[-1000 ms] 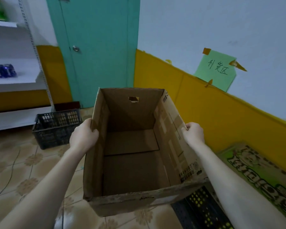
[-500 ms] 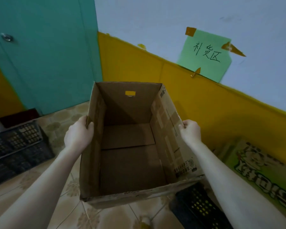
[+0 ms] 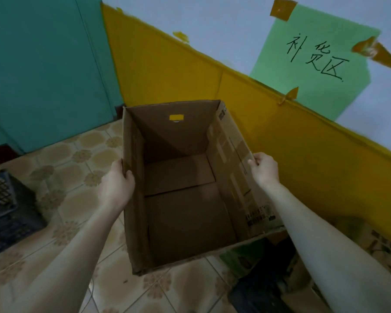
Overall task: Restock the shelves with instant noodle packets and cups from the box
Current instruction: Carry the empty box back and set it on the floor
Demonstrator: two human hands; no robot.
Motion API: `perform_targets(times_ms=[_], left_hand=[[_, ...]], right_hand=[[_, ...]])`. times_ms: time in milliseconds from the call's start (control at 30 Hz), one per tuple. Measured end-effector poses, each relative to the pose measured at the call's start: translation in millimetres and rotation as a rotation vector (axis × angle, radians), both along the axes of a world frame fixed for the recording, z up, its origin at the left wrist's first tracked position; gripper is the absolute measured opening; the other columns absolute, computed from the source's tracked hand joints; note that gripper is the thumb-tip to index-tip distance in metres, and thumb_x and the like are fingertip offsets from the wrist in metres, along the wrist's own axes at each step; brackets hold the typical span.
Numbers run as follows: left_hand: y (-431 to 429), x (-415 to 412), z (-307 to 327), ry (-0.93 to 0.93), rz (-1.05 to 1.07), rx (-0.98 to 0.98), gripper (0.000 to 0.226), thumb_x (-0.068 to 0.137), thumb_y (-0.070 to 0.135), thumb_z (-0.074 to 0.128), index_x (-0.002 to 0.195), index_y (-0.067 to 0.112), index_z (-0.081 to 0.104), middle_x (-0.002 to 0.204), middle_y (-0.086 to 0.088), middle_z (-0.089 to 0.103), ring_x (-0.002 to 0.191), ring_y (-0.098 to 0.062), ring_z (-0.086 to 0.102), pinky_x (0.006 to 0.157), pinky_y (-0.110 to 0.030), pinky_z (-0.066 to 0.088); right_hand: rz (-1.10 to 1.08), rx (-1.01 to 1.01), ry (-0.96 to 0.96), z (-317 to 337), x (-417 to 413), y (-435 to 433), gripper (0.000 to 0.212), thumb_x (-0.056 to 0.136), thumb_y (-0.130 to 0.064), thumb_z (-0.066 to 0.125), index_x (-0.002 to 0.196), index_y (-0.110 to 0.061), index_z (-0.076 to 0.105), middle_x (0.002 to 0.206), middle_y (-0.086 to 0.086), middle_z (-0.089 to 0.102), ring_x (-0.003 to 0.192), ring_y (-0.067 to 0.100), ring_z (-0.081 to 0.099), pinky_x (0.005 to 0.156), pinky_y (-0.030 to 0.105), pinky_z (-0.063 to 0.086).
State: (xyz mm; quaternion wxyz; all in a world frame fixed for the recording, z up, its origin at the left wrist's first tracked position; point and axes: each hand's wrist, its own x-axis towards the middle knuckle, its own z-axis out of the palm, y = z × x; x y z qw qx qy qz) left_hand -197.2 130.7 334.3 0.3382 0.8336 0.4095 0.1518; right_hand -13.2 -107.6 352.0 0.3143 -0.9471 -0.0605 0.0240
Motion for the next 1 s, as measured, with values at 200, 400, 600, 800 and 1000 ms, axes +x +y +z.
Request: perform_targets(times_ms=[200,400,600,800,1000], left_hand=[[18.3,56.3,-29.8,0.066,-0.021,-0.178,0.048,0.095,0.007,0.040,0.140,0.004,0.024,0.085,-0.013,0.058,0.055,-0.023,0.055,0.041,-0.028,0.042],[31.4,108.6,-64.8,0.145,-0.150,-0.293,0.050,0.094,0.003,0.039,0.141,0.003,0.022,0.069,-0.011,0.053,0.047,-0.020,0.045,0.039,-0.027,0.033],[9.5,146.0,-96.7,0.215,-0.244,-0.348,0.036,0.096,0.014,0.044,0.129,0.004,0.034,0.083,-0.018,0.056,0.063,-0.027,0.053,0.051,-0.036,0.044],[-28.8,162.0,-137.3,0.307,-0.265,-0.446,0.032,0.096,0.020,0.048,0.125,0.006,0.043,0.112,-0.018,0.059,0.097,-0.036,0.060,0.077,-0.044,0.053],[-61.6,168.1,-195.0,0.350,-0.140,-0.668,0.034,0.097,0.014,0.046,0.130,0.012,0.038,0.096,-0.009,0.057,0.066,-0.019,0.053,0.058,-0.036,0.048]], right_hand=[[-0.130,-0.004,0.053,-28.8,49.7,20.9,0.031,0.096,-0.013,0.047,0.125,-0.003,0.052,0.126,0.015,0.058,0.119,0.030,0.053,0.097,0.038,0.043],[-0.285,-0.016,0.087,-68.9,71.6,10.8,0.030,0.095,-0.014,0.048,0.124,-0.005,0.054,0.123,0.013,0.060,0.116,0.028,0.055,0.094,0.036,0.044],[-0.394,-0.012,0.140,-105.8,74.4,-28.2,0.032,0.096,-0.015,0.047,0.126,-0.007,0.052,0.125,0.013,0.058,0.121,0.028,0.051,0.099,0.037,0.041],[-0.401,-0.045,0.170,-142.8,84.7,-68.4,0.025,0.096,-0.016,0.047,0.118,-0.009,0.057,0.116,0.012,0.062,0.113,0.028,0.056,0.093,0.037,0.044],[-0.383,-0.096,0.193,-190.1,96.8,-99.2,0.023,0.096,-0.018,0.047,0.114,-0.010,0.058,0.113,0.011,0.063,0.109,0.029,0.056,0.090,0.039,0.046]])
